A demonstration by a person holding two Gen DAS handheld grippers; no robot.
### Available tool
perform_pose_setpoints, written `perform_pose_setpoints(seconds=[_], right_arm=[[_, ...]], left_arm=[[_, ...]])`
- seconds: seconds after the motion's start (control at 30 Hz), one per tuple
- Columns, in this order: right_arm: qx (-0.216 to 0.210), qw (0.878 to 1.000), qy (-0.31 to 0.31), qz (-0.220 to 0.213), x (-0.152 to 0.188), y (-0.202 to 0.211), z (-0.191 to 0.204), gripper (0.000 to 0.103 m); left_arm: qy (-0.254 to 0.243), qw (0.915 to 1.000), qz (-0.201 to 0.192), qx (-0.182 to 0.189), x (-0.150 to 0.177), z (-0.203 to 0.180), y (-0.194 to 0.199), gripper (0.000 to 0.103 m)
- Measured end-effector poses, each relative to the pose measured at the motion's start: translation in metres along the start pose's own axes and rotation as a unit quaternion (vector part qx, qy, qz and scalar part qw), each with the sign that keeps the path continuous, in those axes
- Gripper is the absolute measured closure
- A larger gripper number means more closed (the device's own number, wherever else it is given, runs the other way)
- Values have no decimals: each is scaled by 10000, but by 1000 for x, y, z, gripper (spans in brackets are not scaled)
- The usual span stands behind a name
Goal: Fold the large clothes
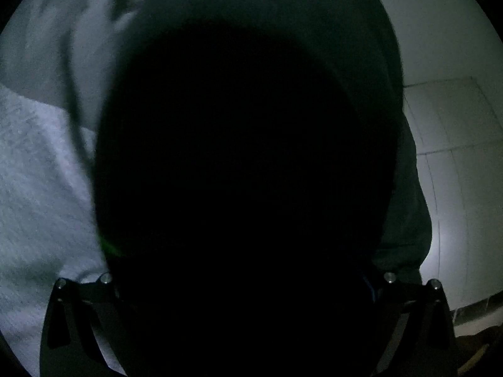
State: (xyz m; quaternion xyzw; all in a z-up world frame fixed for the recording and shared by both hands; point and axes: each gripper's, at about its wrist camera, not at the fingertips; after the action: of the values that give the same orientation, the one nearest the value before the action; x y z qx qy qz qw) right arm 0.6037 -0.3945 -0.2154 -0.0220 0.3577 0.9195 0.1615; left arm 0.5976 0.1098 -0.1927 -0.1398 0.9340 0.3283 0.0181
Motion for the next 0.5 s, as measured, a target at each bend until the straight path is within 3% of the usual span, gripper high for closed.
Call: perform_pose_setpoints(seconds=[0.03, 0.1, 0.17, 0.23, 0.37, 0.43, 0.5], right_arm=[[18, 10000, -32, -19, 0, -1, 2, 0], [58, 9999, -138, -84, -1, -4, 8, 0], [10, 9998, -176, -101, -2, -7, 16, 6], [-115, 9997, -188, -128, -3, -9, 25, 22], [-245, 9994, -170, -199, -5, -12, 42, 43], [-289, 9992, -147, -252, -5, -11, 50, 57], [-310, 9990, -59, -321, 4, -4, 63, 64]], left_arm=[[-40, 10000, 21, 80, 4, -6, -3, 3], [-26, 9995, 55, 310, 12, -15, -8, 24], [-18, 9990, 1, 441, 19, -25, -11, 37], [18, 9989, -89, 466, 24, -32, -11, 46], [151, 9977, -264, 609, 32, -42, -8, 64], [197, 9966, -339, 723, 36, -47, -5, 68], [279, 9942, -428, 950, 42, -55, -1, 70]])
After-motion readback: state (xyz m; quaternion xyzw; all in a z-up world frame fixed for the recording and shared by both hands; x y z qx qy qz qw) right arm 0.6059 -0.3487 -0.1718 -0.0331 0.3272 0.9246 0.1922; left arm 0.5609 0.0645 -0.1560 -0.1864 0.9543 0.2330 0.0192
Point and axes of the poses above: each gripper's, at about its wrist camera, not at the fingertips, and y roughly against the way its jaws point, z to its left, x to its underside, and after that the axes turned 1 degree about y, right-handed
